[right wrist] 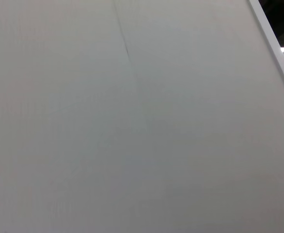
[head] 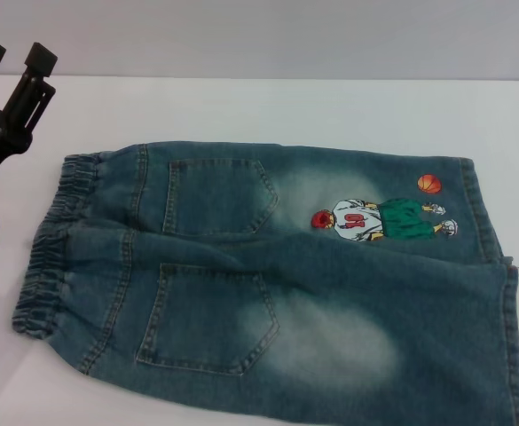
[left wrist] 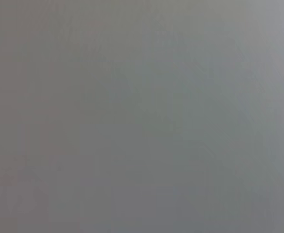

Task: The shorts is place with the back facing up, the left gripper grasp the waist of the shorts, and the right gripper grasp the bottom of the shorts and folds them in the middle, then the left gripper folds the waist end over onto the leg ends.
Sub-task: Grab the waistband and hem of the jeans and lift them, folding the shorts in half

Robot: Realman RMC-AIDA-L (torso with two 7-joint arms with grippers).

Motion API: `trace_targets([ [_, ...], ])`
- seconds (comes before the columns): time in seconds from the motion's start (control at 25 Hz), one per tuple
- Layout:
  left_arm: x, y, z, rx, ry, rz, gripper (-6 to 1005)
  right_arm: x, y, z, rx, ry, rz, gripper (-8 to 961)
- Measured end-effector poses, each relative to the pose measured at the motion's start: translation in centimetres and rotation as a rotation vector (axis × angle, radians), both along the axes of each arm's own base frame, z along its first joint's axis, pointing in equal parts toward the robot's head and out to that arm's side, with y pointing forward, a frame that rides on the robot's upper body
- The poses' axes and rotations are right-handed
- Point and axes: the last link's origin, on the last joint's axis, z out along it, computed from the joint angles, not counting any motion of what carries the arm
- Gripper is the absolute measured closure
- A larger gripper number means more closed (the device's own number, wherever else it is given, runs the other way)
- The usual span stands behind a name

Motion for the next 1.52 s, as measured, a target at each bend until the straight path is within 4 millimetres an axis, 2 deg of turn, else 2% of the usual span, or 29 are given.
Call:
trace_targets([
  [1.52,0.10,0.28,0.08,0.002,-0.005,0.002,225,-0.03,0.08,0.00,0.000,0.000,0.002,389],
])
